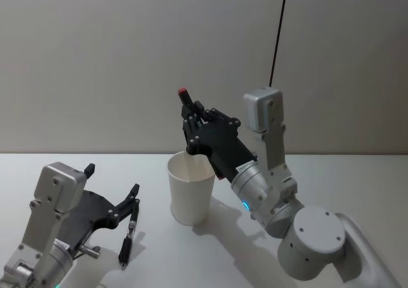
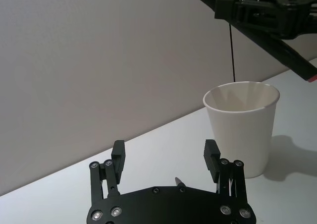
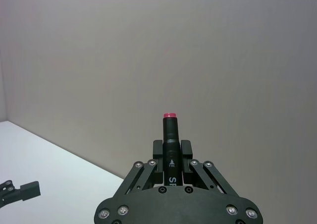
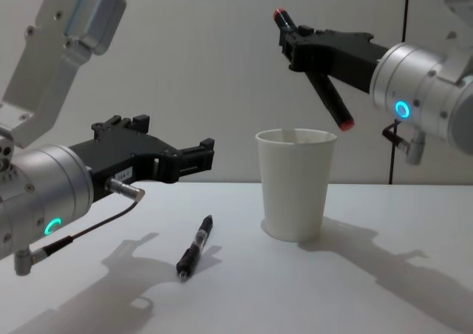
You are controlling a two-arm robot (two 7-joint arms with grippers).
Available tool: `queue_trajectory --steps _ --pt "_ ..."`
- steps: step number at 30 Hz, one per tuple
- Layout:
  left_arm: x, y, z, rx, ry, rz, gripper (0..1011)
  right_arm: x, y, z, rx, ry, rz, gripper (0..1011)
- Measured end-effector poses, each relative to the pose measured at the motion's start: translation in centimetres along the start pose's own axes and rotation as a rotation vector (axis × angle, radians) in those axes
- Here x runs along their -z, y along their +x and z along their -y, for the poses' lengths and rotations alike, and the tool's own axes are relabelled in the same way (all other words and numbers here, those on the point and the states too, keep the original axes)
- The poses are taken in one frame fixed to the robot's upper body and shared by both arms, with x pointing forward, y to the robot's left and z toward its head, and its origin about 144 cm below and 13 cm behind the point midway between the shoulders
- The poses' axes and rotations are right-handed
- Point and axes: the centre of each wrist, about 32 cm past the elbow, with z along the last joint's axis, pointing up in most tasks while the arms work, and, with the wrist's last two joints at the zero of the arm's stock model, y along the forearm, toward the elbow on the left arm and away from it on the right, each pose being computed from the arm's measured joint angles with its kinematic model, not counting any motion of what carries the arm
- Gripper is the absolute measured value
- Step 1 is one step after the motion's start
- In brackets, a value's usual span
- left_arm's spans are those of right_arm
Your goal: Place the pen into the pen holder.
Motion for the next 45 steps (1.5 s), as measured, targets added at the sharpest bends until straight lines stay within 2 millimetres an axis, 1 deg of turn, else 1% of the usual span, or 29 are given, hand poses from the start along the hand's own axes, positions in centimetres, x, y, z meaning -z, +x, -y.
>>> queue_trajectory --steps 12,20,33,45 --pt "0.0 0.0 0.0 0.000 0.000 0.000 1000 2.2 -0.5 -1.3 0.025 -0.009 0.029 207" --pt "0.0 0.0 0.0 0.000 0.000 0.000 1000 3.0 -0.9 -2.3 0.039 -0.004 0.035 207" --pt "0.0 0.0 0.0 0.000 0.000 0.000 1000 3.2 -1.3 -2.4 0.037 -0.008 0.028 207" --pt "0.0 0.0 0.0 0.000 0.000 0.000 1000 2.2 -1.4 -2.2 0.040 0.040 0.025 207"
